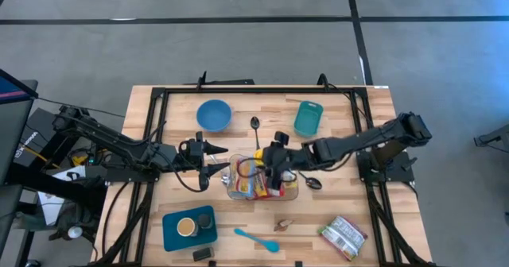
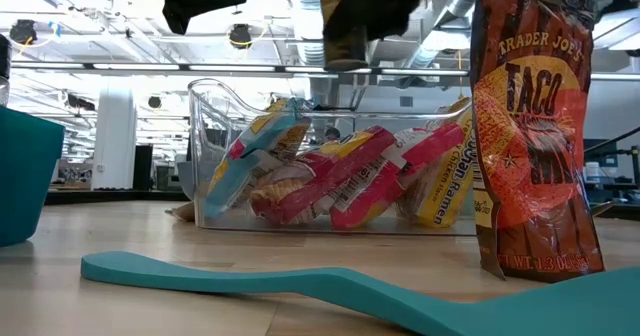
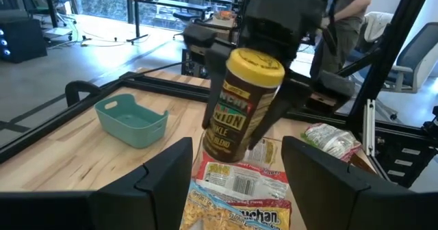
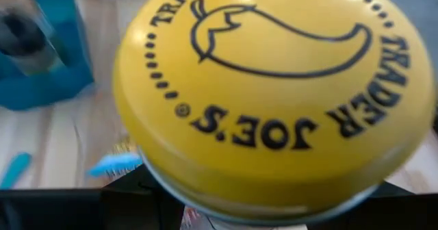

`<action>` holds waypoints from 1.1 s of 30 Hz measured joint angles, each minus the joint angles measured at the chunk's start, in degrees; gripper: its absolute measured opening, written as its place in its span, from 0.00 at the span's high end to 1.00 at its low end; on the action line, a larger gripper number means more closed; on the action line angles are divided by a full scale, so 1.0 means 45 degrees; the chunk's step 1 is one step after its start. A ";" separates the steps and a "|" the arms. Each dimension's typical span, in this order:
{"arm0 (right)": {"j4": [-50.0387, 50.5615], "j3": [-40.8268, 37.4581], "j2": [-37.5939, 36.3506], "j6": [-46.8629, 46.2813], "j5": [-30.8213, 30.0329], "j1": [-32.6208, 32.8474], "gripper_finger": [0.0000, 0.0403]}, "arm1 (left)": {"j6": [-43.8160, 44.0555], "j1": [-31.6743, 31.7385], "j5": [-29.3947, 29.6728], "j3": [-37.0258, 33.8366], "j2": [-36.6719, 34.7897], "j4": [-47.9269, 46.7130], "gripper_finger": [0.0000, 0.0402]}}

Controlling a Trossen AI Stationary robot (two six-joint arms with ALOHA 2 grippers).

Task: Pick & Place Food Item
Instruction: Put the yellow spice can into the dark blue bin

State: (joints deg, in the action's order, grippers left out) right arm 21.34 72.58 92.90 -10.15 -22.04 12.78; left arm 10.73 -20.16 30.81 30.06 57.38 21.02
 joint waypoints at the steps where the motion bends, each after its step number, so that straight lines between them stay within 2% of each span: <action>1: -0.0271 0.0000 0.0002 0.0089 0.0295 -0.0117 0.48 | -0.0059 0.0000 0.0000 0.0000 0.0000 0.0000 0.46; 9: -0.1508 0.0000 0.0031 0.0256 0.2689 -0.0743 0.48 | -0.0327 0.0000 0.0000 0.0005 0.0168 -0.0102 0.46; 19: -0.1560 0.0000 0.0044 0.0247 0.2893 -0.0758 0.48 | -0.0328 0.0000 -0.0015 0.0005 0.1587 0.0584 0.46; 26: -0.1155 0.0000 0.0044 0.0242 0.2898 -0.0524 0.48 | -0.0360 0.0023 -0.0048 0.0005 0.1682 0.1647 0.46; 29: -0.1159 0.0000 0.0044 0.0242 0.2920 -0.0403 0.48 | -0.0342 0.0278 -0.0955 0.0005 0.1789 0.1746 0.44; 33: -0.1169 0.0000 0.0044 0.0180 0.2927 -0.0331 0.48 | -0.0350 0.0602 -0.1980 0.0005 0.2180 0.2378 0.37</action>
State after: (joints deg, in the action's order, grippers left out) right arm 16.08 72.58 93.10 -9.34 -8.86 11.29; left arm 9.15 -17.45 21.90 30.09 67.19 31.72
